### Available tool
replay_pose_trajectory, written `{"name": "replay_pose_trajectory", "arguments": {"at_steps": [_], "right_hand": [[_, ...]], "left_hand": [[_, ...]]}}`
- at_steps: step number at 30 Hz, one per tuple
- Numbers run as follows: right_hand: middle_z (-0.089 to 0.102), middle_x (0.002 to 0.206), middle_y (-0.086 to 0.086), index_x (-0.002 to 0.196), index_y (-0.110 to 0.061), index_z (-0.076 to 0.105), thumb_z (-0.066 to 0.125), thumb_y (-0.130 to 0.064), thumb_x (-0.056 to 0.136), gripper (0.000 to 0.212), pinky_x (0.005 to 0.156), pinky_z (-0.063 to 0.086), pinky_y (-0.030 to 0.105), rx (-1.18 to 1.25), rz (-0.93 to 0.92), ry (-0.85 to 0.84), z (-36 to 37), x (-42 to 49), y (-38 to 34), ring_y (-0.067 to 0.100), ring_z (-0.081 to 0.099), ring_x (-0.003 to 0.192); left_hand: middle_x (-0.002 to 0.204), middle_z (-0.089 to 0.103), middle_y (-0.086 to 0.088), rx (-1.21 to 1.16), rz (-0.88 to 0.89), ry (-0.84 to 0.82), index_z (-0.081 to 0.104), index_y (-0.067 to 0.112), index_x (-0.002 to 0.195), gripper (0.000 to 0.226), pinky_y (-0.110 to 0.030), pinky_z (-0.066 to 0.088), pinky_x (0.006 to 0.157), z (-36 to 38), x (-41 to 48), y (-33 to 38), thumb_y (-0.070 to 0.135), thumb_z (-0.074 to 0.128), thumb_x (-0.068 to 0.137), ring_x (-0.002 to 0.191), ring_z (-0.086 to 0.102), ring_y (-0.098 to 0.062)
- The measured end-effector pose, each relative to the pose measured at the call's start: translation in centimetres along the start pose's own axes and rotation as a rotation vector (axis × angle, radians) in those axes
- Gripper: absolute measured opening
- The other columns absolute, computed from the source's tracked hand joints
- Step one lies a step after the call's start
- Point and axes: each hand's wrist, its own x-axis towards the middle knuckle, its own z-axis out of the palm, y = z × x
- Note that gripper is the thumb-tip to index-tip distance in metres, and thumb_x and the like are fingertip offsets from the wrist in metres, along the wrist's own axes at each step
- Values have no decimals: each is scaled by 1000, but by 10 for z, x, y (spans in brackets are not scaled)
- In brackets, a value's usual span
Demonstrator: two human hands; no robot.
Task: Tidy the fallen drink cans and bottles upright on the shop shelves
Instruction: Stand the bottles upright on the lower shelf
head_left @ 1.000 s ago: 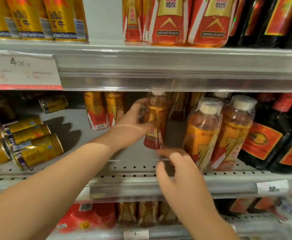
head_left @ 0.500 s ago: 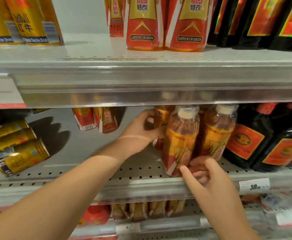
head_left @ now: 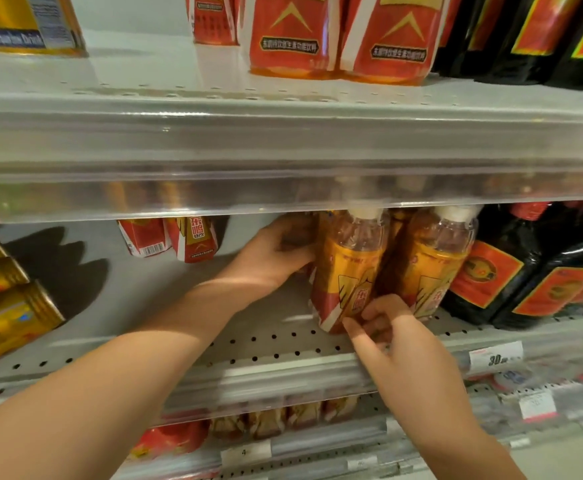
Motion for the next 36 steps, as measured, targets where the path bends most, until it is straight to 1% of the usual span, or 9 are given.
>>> {"name": "replay_pose_trajectory", "arguments": {"at_steps": [3,8,13,17,21,24,28,33,36], "right_hand": [[60,68,-14,88,-43,51,56,-55,91,13,53,49,27,32,-7,15,3,-5,0,0,58,65],[59,78,-10,79,-33,56,55,-42,95,18,58,51,28,146,-38,65,6,-18,7,2,59,72],[56,95,-23,93,-44,52,57,-38,94,8,68,45,25,262,-22,312,-11,-20,26,-5,55,92],[47,107,-27,125,-41,43,66,-50,87,45,70,46,25,252,13,355,-27,-4,39,-7,53,97],[61,98,-16,140,-30,38,73,-47,85,67,67,58,36,272,14,261,-29,17,39,2,65,79],[64,103,-7,144,-28,38,72,-46,86,69,76,59,44,287,30,207,-32,24,39,12,67,85],[51,119,-12,135,-29,46,64,-49,87,55,90,48,33,258,-35,376,-33,7,33,9,53,109],[50,110,-28,113,-44,49,53,-48,92,22,79,43,14,370,-320,408,-11,-34,-16,-2,53,108],[49,112,-31,112,-54,47,50,-53,92,20,82,42,7,384,-400,186,23,-37,-49,-3,52,111]], "left_hand": [[121,69,1,3,-26,20,60,20,132,40,-35,57,95,3,-4,4,15,69,94,109,68,-15],[115,69,9,19,-21,109,61,28,127,32,-43,53,101,8,-21,11,20,64,96,108,66,-10],[100,69,25,-48,17,147,59,53,100,20,-21,56,80,29,-57,20,60,56,82,93,67,4],[109,66,31,4,-52,88,48,73,101,49,-11,54,79,40,-70,20,64,76,62,99,63,14],[116,65,25,43,-62,136,46,67,111,63,-23,53,96,47,-65,14,32,85,77,103,63,11],[123,63,22,36,-76,109,45,54,127,66,-28,51,103,52,-60,14,27,84,81,113,62,5],[119,63,21,52,-39,98,47,43,132,61,-7,48,88,44,-65,15,31,81,84,108,60,12],[98,66,17,129,-3,568,58,31,116,22,-4,44,68,-20,-80,-2,24,65,97,83,58,18],[111,61,17,232,17,739,52,38,119,29,-17,42,86,-66,-91,-14,26,66,97,95,56,13]]}}
